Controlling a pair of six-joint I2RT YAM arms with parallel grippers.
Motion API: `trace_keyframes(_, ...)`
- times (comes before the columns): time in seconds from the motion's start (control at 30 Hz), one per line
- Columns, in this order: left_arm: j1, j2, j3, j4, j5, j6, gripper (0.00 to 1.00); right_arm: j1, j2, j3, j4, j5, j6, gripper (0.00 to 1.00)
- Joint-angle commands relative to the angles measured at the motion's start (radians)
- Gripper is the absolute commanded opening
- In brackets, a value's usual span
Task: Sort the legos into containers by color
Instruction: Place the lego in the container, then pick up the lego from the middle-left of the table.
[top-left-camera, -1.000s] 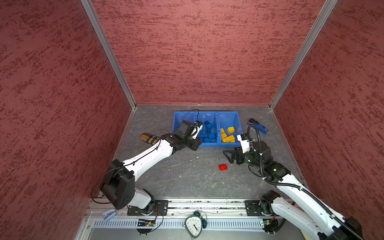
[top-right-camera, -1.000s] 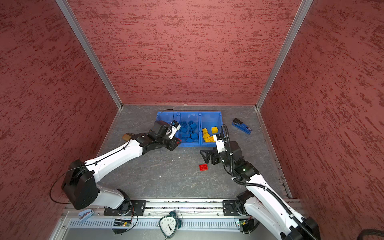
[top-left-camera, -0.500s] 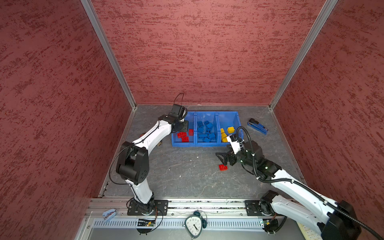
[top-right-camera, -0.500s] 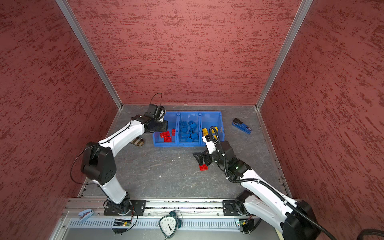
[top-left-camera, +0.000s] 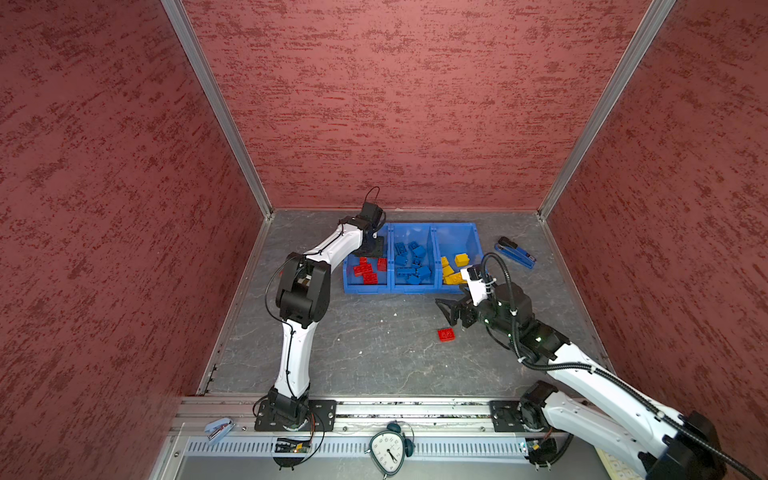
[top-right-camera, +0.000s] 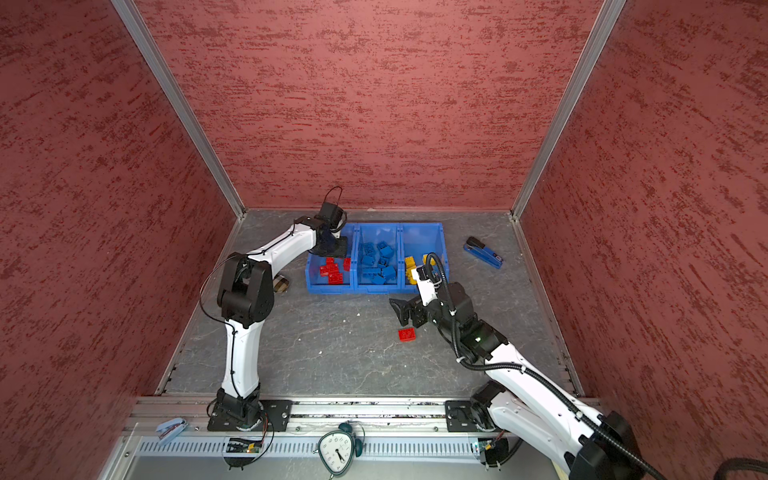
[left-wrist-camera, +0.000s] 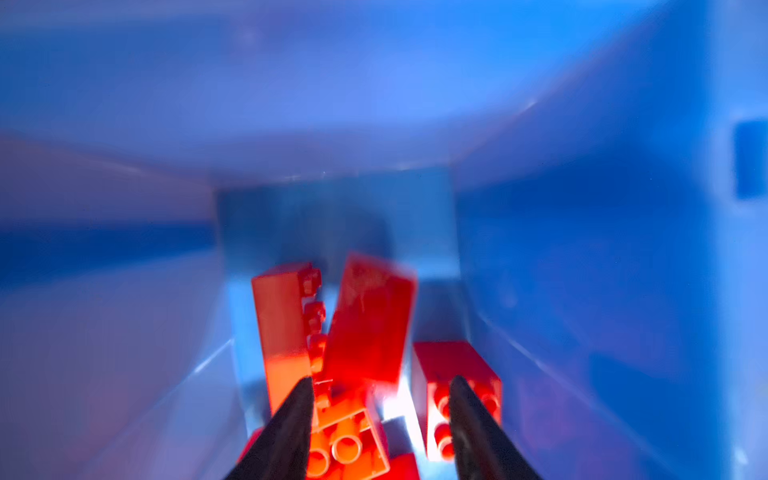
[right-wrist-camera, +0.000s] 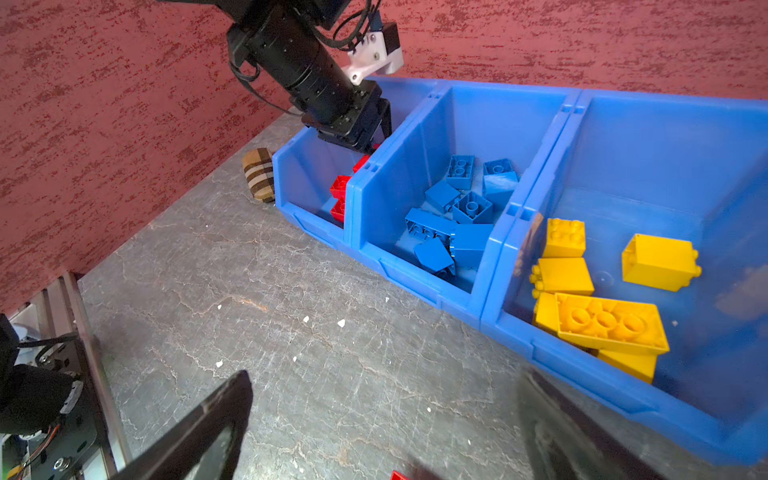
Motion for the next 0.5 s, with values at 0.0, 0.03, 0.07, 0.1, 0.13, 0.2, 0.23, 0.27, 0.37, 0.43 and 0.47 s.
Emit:
trace_keyframes(0.0, -0.009, -0.113, -0.054, 0.047, 0.022, -0.011, 0.73, 0.007, -0.014, -0.020, 0.019, 0.091, 0.022, 0.99)
trace_keyframes(0.03, -0.011, -0.143, -0.082, 0.061, 0.029, -0.014, 0.75, 0.008, -0.017, -0.022, 0.021, 0.106, 0.027, 0.99)
trace_keyframes(0.07, -0.018, -0.174, -0.112, 0.079, 0.033, -0.015, 0.76, 0.007, -0.018, -0.024, 0.023, 0.121, 0.031, 0.99)
trace_keyframes(0.1, -0.027, -0.216, -0.153, 0.103, 0.031, -0.018, 0.78, 0.007, -0.019, -0.025, 0.022, 0.143, 0.041, 0.99)
trace_keyframes(0.13, -0.042, -0.262, -0.195, 0.129, 0.031, -0.021, 0.80, 0.007, -0.020, -0.026, 0.017, 0.172, 0.052, 0.99)
trace_keyframes(0.2, -0.082, -0.354, -0.282, 0.190, 0.030, -0.017, 0.84, 0.006, -0.024, -0.030, 0.006, 0.227, 0.075, 0.99)
trace_keyframes(0.23, -0.113, -0.406, -0.328, 0.226, 0.028, -0.001, 0.88, 0.007, -0.028, -0.034, 0.002, 0.262, 0.093, 0.99)
trace_keyframes(0.27, -0.144, -0.447, -0.366, 0.252, 0.017, 0.022, 0.93, 0.007, -0.032, -0.039, -0.001, 0.292, 0.107, 0.99)
trace_keyframes(0.37, -0.254, -0.545, -0.449, 0.284, -0.052, 0.110, 0.99, 0.006, -0.053, -0.058, -0.017, 0.402, 0.165, 0.99)
trace_keyframes(0.43, -0.316, -0.590, -0.480, 0.270, -0.019, 0.158, 0.99, 0.006, -0.073, -0.063, -0.045, 0.432, 0.190, 0.99)
trace_keyframes(0.47, -0.344, -0.603, -0.490, 0.260, 0.007, 0.179, 0.99, 0.005, -0.083, -0.061, -0.065, 0.439, 0.201, 0.99)
